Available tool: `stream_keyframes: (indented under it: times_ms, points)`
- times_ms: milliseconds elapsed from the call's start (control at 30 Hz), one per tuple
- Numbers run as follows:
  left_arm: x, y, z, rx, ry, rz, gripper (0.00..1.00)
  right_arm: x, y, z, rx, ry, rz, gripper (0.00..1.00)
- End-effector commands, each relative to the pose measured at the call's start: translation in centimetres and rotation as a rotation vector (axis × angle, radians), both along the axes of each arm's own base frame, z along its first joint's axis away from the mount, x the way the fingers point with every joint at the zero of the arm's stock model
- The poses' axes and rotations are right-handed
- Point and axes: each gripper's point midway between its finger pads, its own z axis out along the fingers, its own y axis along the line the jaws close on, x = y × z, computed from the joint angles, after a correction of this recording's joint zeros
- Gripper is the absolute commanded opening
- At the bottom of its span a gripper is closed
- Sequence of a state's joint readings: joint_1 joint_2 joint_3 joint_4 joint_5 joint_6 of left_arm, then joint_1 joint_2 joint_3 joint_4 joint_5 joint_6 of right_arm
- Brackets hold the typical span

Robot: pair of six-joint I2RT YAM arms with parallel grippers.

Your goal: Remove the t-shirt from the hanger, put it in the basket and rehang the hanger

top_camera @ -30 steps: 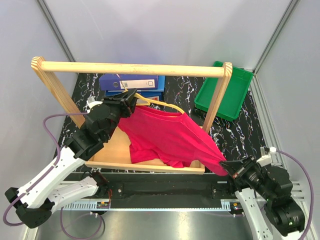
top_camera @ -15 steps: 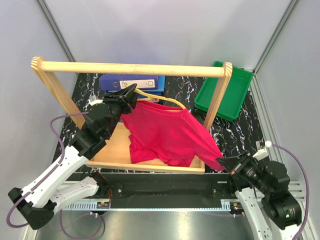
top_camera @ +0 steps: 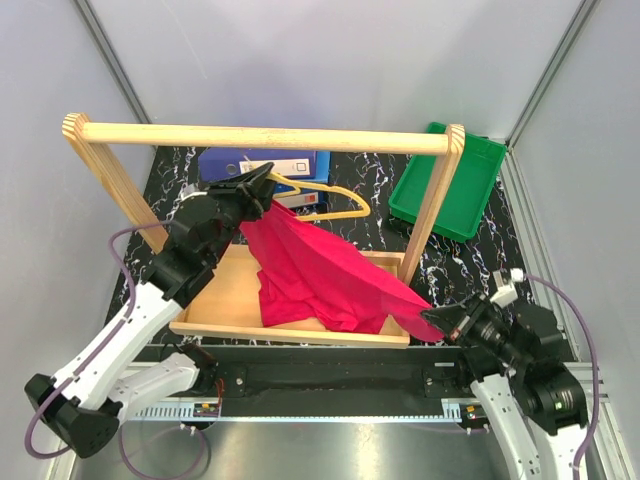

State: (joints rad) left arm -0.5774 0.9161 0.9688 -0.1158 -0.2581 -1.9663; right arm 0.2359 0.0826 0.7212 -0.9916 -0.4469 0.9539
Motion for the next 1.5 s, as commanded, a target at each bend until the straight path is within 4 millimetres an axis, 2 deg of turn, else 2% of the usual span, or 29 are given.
stream_keyframes:
  times_ms: [0, 67, 167, 267, 400, 433, 533, 567, 667, 700, 800, 867, 900, 967, 1000, 1067, 1100, 1167, 1233, 1433, 1467]
  points:
    - [-1.5, -3.9, 5.7, -0.016, -0.182, -0.226, 0.00, 0.8, 2.7, 6.4, 0.030, -0.243, 0.210, 0.00]
    - [-2.3, -5.3, 6.0, 0.035, -0.218, -0.302, 0.00, 0.1, 3.1, 8.3, 0.015, -0.306, 0.279, 0.00]
    - [-3.7, -6.4, 6.7, 0.086, -0.279, -0.353, 0.00, 0.0, 3.9, 9.6, 0.026, -0.312, 0.356, 0.00]
    - [-5.5, -7.0, 7.8, 0.117, -0.375, -0.414, 0.00, 0.2, 4.5, 9.9, 0.053, -0.287, 0.397, 0.00]
    - [-6.7, -8.2, 7.0, 0.129, -0.420, -0.512, 0.00, 0.4, 4.8, 10.1, 0.085, -0.280, 0.412, 0.07]
    - [-6.7, -8.8, 6.6, 0.129, -0.424, -0.541, 0.00, 0.6, 4.8, 9.7, 0.088, -0.262, 0.402, 0.21]
    - [-7.5, -9.7, 6.6, 0.084, -0.444, -0.617, 0.00, 1.0, 4.7, 8.8, 0.081, -0.230, 0.379, 0.42]
    - [-7.5, -9.7, 6.2, 0.073, -0.425, -0.624, 0.00, 1.1, 4.6, 8.5, 0.072, -0.219, 0.364, 0.58]
    - [-6.9, -8.9, 6.2, 0.036, -0.353, -0.576, 0.00, 1.4, 4.0, 7.6, 0.038, -0.173, 0.315, 0.74]
    - [-6.7, -8.8, 6.2, 0.034, -0.336, -0.563, 0.00, 1.1, 4.0, 7.5, 0.035, -0.167, 0.319, 0.77]
    - [-5.8, -8.7, 5.2, 0.057, -0.243, -0.536, 0.00, 0.2, 3.6, 8.2, 0.020, -0.202, 0.314, 0.87]
    - [-5.6, -9.0, 5.1, 0.073, -0.213, -0.531, 0.00, -0.3, 3.4, 8.7, 0.012, -0.225, 0.318, 0.91]
    - [-5.3, -9.4, 4.1, 0.102, -0.182, -0.535, 0.00, -0.7, 3.5, 8.9, 0.015, -0.229, 0.337, 0.92]
    - [-5.5, -10.2, 3.5, 0.142, -0.143, -0.530, 0.00, -1.2, 3.7, 9.7, 0.020, -0.247, 0.361, 0.94]
    - [-6.3, -11.0, 3.1, 0.159, -0.134, -0.544, 0.00, -1.6, 3.8, 10.2, 0.025, -0.264, 0.384, 0.97]
    - [-6.2, -11.4, 2.1, 0.186, -0.101, -0.492, 0.00, -2.0, 3.8, 11.5, 0.025, -0.306, 0.399, 0.99]
    - [-7.3, -12.4, 1.8, 0.194, -0.096, -0.526, 0.00, -2.3, 3.8, 12.0, 0.019, -0.330, 0.413, 1.00]
    - [-7.0, -12.7, 1.1, 0.232, -0.077, -0.490, 0.00, -2.5, 3.9, 13.0, 0.015, -0.354, 0.424, 0.99]
    - [-7.7, -13.5, 0.6, 0.275, -0.071, -0.502, 0.00, -2.7, 3.7, 13.5, -0.003, -0.372, 0.426, 1.00]
    - [-8.1, -14.6, -0.7, 0.383, -0.037, -0.484, 0.00, -2.4, 3.7, 14.6, -0.014, -0.373, 0.423, 0.99]
    - [-7.9, -14.9, -0.6, 0.389, -0.036, -0.478, 0.00, -2.4, 3.8, 14.7, -0.010, -0.369, 0.435, 0.97]
